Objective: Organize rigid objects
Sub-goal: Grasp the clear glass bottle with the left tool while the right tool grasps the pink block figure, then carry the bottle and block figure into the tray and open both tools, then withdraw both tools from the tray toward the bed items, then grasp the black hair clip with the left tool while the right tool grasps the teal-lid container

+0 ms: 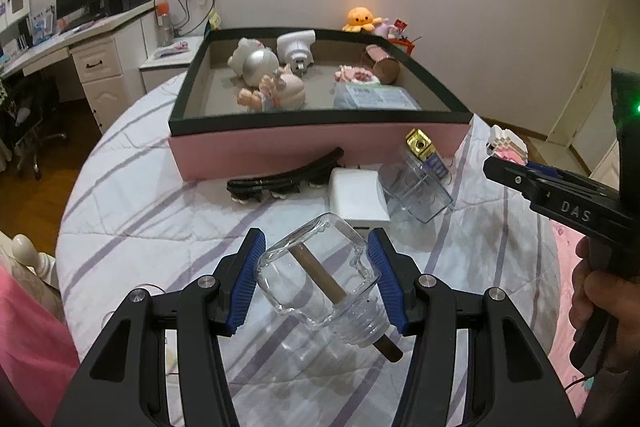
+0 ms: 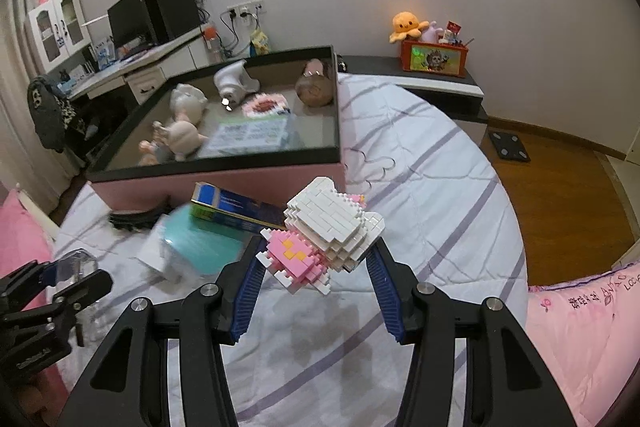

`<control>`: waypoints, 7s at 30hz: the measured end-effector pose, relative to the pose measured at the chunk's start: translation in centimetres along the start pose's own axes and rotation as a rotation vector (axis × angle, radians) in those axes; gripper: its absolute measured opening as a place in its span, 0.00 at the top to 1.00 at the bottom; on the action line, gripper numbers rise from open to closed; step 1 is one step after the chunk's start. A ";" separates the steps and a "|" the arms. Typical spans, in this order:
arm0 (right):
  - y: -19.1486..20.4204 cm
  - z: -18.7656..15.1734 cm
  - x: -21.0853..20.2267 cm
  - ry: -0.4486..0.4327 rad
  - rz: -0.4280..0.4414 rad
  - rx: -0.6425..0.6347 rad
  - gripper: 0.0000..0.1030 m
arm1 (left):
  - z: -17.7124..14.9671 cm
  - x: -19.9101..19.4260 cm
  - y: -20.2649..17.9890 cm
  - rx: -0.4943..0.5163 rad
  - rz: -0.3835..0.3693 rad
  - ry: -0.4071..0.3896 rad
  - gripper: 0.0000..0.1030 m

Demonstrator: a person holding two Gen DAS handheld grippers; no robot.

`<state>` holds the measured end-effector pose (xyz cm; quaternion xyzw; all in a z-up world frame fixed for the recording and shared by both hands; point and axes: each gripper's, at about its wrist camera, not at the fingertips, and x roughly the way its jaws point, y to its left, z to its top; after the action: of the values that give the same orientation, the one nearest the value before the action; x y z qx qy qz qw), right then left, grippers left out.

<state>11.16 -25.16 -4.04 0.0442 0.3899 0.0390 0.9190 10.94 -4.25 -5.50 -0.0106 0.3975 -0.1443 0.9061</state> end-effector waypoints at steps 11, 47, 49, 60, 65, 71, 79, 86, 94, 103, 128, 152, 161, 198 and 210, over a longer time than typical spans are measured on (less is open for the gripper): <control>2.9 3.2 -2.9 -0.089 0.071 -0.063 0.49 | 4.1 -2.9 1.8 -0.008 0.023 -0.122 0.47; 4.8 14.7 10.6 -0.009 0.113 -0.129 0.49 | 17.8 8.8 6.0 -0.059 0.032 -0.123 0.47; 4.8 14.6 11.4 0.005 0.117 -0.127 0.49 | 17.7 9.8 6.2 -0.063 0.044 -0.097 0.47; 4.6 13.9 12.8 0.059 0.104 -0.126 0.17 | 16.6 10.1 7.4 -0.102 0.104 -0.076 0.02; 4.1 13.6 11.1 0.035 0.089 -0.077 0.14 | 15.9 7.9 7.7 -0.110 0.111 -0.109 0.00; 3.9 12.7 8.1 -0.020 0.088 -0.028 0.00 | 14.5 4.6 7.7 -0.116 0.096 -0.144 0.00; 4.1 10.7 3.2 -0.093 0.086 0.010 0.00 | 12.1 -0.4 6.6 -0.104 0.098 -0.187 0.00; 3.8 8.4 -1.8 -0.154 0.082 0.039 0.00 | 9.9 -4.6 5.9 -0.105 0.112 -0.225 0.00; 4.0 5.1 -6.3 -0.198 0.049 0.058 0.00 | 6.4 -7.9 5.0 -0.114 0.121 -0.255 0.00; 4.5 2.2 -9.4 -0.243 -0.011 0.042 0.00 | 3.2 -9.6 3.9 -0.096 0.126 -0.239 0.00; 5.7 0.4 -11.0 -0.256 -0.031 0.005 0.00 | 1.8 -10.9 3.1 -0.095 0.129 -0.235 0.00; 3.5 -0.8 -2.3 -0.021 -0.002 0.032 0.00 | 0.8 -1.8 4.4 -0.102 0.135 -0.029 0.00; 3.8 -0.5 1.8 0.044 0.077 0.064 0.00 | 1.2 1.3 4.5 -0.084 0.140 0.016 0.00; 3.4 -0.6 6.3 0.114 0.168 0.085 0.42 | 3.5 8.6 3.3 -0.018 0.052 0.102 0.28; 3.2 -0.7 6.4 0.104 0.165 0.067 0.42 | 3.5 8.7 2.3 -0.004 0.042 0.095 0.26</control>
<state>14.95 -21.29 -8.72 0.1045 0.4333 0.1037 0.8891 19.65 -4.72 -9.64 0.0027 0.4408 -0.1248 0.8889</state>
